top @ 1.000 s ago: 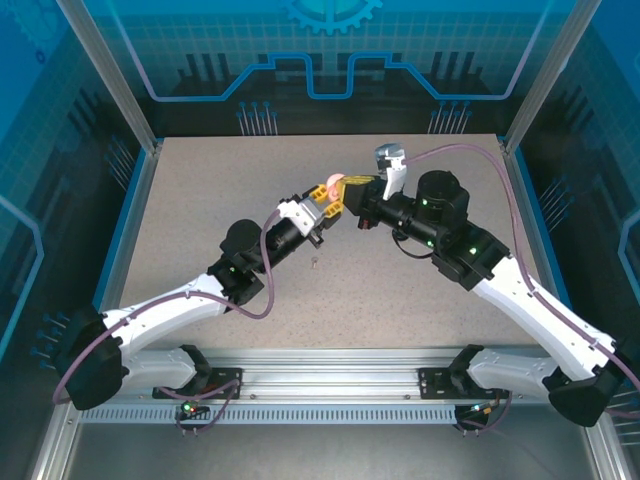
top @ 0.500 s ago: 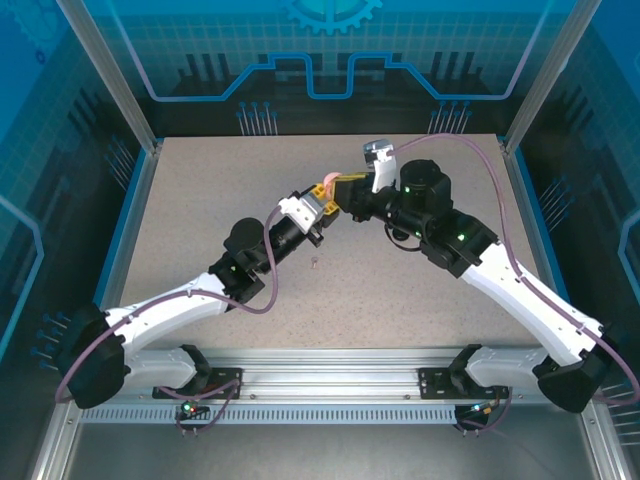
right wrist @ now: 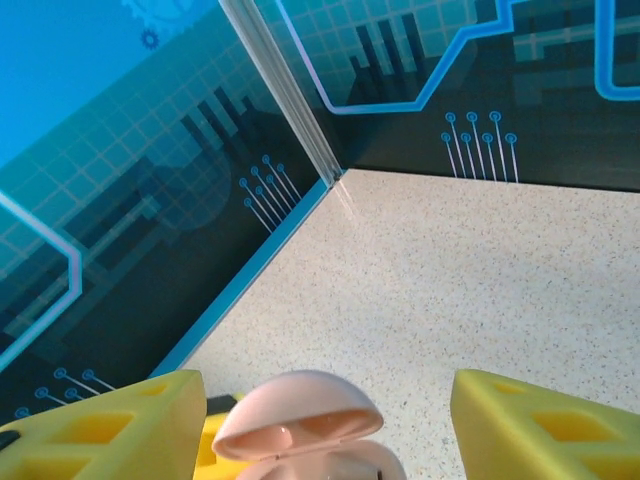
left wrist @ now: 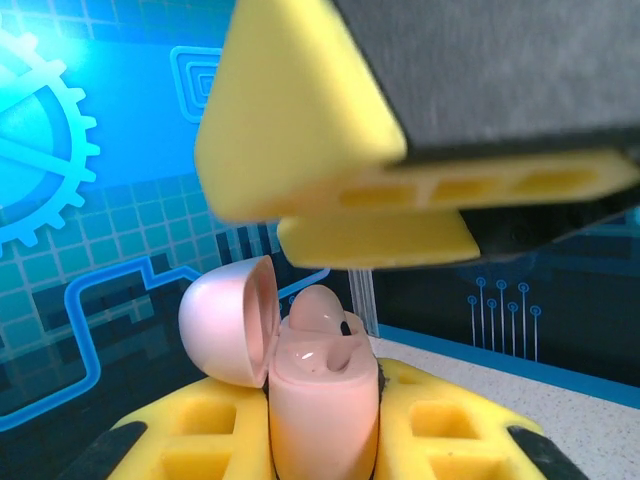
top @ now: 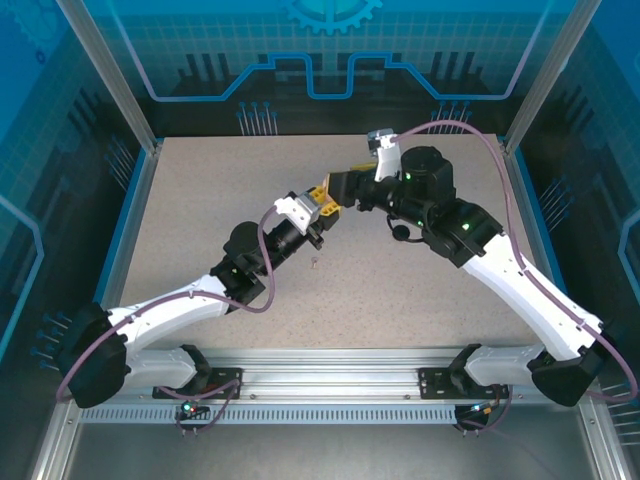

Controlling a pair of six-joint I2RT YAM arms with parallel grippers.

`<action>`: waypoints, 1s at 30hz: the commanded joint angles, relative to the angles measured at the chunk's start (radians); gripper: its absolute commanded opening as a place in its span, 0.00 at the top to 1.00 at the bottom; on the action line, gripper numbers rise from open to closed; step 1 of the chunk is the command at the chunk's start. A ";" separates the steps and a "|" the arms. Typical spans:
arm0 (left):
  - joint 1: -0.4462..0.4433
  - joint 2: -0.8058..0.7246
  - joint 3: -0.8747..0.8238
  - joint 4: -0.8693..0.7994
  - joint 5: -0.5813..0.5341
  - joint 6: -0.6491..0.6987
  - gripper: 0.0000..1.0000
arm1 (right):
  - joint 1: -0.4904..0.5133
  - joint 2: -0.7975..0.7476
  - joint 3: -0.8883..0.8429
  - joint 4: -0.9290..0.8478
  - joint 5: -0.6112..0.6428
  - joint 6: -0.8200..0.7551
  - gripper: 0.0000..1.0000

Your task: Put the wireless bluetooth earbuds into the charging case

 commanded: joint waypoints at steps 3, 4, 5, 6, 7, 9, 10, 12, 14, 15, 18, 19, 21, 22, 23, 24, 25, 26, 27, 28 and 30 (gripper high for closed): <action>-0.008 -0.016 -0.029 0.057 -0.003 -0.009 1.00 | -0.054 -0.056 0.021 0.005 -0.015 0.035 0.30; -0.007 -0.021 -0.034 0.059 -0.012 -0.006 1.00 | -0.066 -0.071 0.018 -0.001 -0.015 0.039 0.29; -0.005 -0.026 -0.038 0.058 -0.026 -0.003 1.00 | -0.078 -0.084 0.011 -0.013 -0.014 0.043 0.29; -0.004 -0.031 -0.043 0.058 -0.034 0.002 1.00 | -0.088 -0.096 0.007 -0.024 -0.009 0.045 0.29; -0.001 -0.037 -0.049 0.059 -0.040 0.009 1.00 | -0.099 -0.108 -0.003 -0.043 -0.003 0.051 0.28; 0.009 -0.052 -0.061 0.061 -0.051 0.016 1.00 | -0.123 -0.120 -0.030 -0.080 0.011 0.065 0.27; 0.019 -0.061 -0.068 0.059 -0.055 0.015 1.00 | -0.133 -0.118 -0.045 -0.106 0.019 0.075 0.27; 0.035 -0.080 -0.081 0.065 -0.063 0.013 1.00 | -0.143 -0.101 -0.077 -0.145 0.036 0.091 0.28; 0.055 -0.105 -0.095 0.076 -0.075 0.020 1.00 | -0.145 -0.064 -0.115 -0.169 0.045 0.107 0.28; 0.064 -0.118 -0.100 0.078 -0.082 0.024 1.00 | -0.145 -0.039 -0.124 -0.186 0.046 0.116 0.28; 0.094 -0.161 -0.106 0.070 -0.077 0.038 1.00 | -0.141 0.063 -0.154 -0.209 0.038 0.153 0.28; 0.106 -0.175 -0.108 0.065 -0.074 0.041 1.00 | -0.134 0.105 -0.161 -0.210 0.034 0.163 0.28; 0.123 -0.198 -0.108 0.057 -0.063 0.052 1.00 | -0.116 0.194 -0.158 -0.220 0.041 0.185 0.30; 0.128 -0.208 -0.108 0.054 -0.058 0.058 1.00 | -0.105 0.252 -0.147 -0.228 0.039 0.192 0.31; 0.136 -0.217 -0.108 0.052 -0.054 0.064 1.00 | -0.091 0.307 -0.127 -0.243 0.045 0.197 0.32; 0.141 -0.221 -0.107 0.051 -0.052 0.067 1.00 | -0.078 0.355 -0.106 -0.269 0.059 0.203 0.33; 0.145 -0.226 -0.106 0.052 -0.049 0.069 1.00 | -0.065 0.412 -0.079 -0.292 0.069 0.209 0.35; 0.149 -0.231 -0.107 0.052 -0.046 0.071 1.00 | -0.053 0.465 -0.053 -0.314 0.076 0.217 0.37; 0.155 -0.234 -0.106 0.051 -0.043 0.072 1.00 | -0.042 0.508 -0.027 -0.337 0.085 0.229 0.38; 0.158 -0.238 -0.106 0.051 -0.040 0.075 1.00 | -0.031 0.556 -0.002 -0.357 0.090 0.240 0.40; 0.165 -0.242 -0.108 0.053 -0.036 0.076 1.00 | -0.016 0.627 0.042 -0.391 0.114 0.267 0.42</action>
